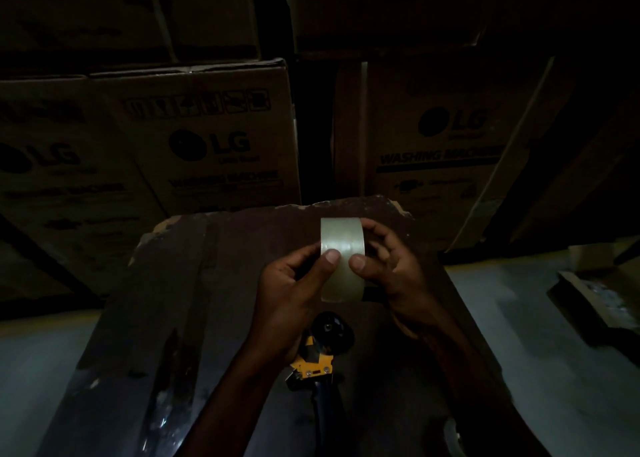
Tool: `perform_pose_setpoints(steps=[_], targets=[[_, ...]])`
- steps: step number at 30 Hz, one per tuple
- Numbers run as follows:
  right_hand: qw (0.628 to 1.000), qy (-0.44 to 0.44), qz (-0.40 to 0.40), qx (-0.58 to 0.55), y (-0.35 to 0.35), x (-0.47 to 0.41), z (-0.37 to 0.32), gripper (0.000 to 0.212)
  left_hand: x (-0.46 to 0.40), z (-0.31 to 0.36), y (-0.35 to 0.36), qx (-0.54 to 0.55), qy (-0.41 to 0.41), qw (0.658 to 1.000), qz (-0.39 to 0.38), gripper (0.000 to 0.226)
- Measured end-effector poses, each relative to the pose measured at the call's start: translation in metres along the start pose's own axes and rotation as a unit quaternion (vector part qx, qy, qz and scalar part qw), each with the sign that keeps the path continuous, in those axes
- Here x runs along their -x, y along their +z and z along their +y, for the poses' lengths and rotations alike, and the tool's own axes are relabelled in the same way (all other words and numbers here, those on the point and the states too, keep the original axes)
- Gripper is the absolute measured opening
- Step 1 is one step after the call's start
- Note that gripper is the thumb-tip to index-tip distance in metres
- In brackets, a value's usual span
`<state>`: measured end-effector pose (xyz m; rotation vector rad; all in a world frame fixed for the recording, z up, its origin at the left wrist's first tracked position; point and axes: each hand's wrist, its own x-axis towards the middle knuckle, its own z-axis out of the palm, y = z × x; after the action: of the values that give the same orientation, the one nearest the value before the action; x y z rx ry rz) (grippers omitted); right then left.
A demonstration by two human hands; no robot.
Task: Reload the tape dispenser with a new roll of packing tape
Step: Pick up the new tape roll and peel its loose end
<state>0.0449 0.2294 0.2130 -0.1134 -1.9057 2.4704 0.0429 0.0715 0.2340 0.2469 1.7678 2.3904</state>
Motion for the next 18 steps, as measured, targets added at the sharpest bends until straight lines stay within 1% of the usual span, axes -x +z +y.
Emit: perform_pose_setpoints(steps=[3, 5, 8, 11, 13, 15, 18], targets=[[0.999, -0.027, -0.013, 0.013, 0.002, -0.003, -0.001, 0.078, -0.006, 0.003, -0.002, -0.002, -0.003, 1.000, 0.014, 0.029], [0.998, -0.046, -0.017, 0.027, 0.005, -0.006, -0.005, 0.081, -0.010, 0.006, -0.003, -0.017, 0.011, 1.000, 0.014, 0.028], [0.999, -0.037, -0.021, 0.015, 0.010, -0.007, -0.015, 0.081, -0.011, 0.010, -0.004, -0.028, 0.033, 0.999, -0.010, 0.022], [0.998, -0.030, -0.022, 0.042, 0.016, -0.009, -0.025, 0.080, -0.011, 0.012, -0.008, -0.042, 0.058, 0.997, -0.020, 0.025], [0.998, -0.031, -0.019, 0.050, 0.019, -0.012, -0.029, 0.080, -0.010, 0.015, -0.009, -0.057, 0.072, 0.996, -0.010, 0.027], [0.997, -0.046, -0.023, 0.051, 0.021, -0.015, -0.031, 0.082, -0.010, 0.017, -0.009, -0.064, 0.079, 0.995, 0.014, 0.024], [0.993, -0.084, -0.048, 0.066, 0.023, -0.019, -0.030, 0.084, -0.013, 0.021, -0.008, -0.042, 0.061, 0.996, 0.059, 0.031]])
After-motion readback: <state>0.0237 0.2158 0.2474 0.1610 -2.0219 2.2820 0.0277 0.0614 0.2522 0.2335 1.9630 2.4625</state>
